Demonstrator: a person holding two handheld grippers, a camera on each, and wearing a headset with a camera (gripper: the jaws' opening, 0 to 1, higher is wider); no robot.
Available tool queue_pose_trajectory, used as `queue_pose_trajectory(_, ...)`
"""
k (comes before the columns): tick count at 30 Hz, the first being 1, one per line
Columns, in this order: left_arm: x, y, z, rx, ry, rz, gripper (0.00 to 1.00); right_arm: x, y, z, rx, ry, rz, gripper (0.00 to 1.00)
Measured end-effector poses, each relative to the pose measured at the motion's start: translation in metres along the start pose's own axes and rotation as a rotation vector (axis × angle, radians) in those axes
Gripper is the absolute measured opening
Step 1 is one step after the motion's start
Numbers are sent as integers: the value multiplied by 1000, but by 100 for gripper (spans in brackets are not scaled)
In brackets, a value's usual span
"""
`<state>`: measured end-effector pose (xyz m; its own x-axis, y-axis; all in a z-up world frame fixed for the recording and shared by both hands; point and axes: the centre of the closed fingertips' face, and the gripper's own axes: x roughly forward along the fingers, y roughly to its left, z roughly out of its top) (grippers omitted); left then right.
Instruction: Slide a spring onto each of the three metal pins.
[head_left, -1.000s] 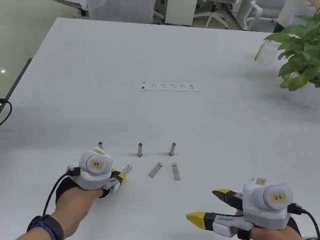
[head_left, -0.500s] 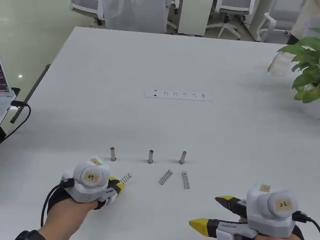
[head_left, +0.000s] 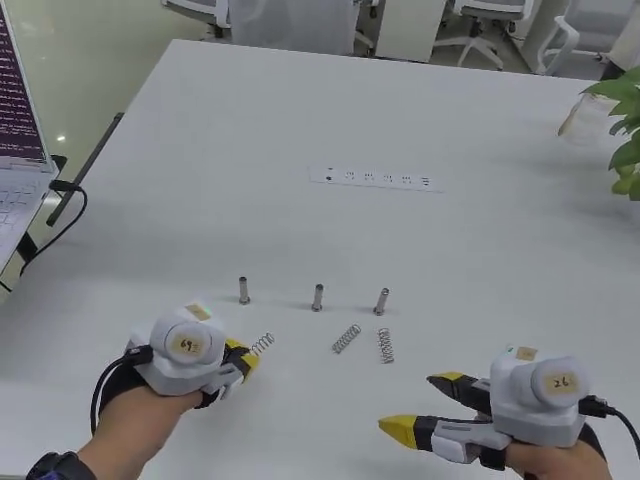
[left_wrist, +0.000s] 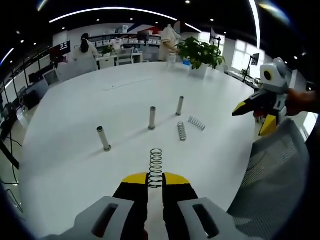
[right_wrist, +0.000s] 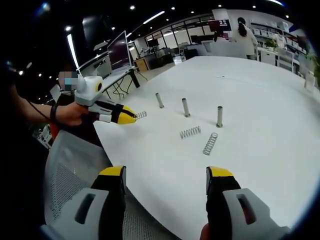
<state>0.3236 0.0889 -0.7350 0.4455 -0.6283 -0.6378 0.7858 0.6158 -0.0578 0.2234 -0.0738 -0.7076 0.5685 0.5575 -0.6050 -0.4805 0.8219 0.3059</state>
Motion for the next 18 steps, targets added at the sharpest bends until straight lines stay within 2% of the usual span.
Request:
queue_pose_trajectory(11, -7, -15, 11, 26, -32, -21, 2, 21, 9, 20, -25, -13, 41, 60)
queue_pose_trajectory(15, -7, -21, 14, 47, -34, -39, 2, 29, 13, 25, -11, -18, 62, 58)
queue_pose_trajectory(18, -6, -26, 17, 58, -39, -49, 2, 35, 17, 36, 13, -49, 81, 56)
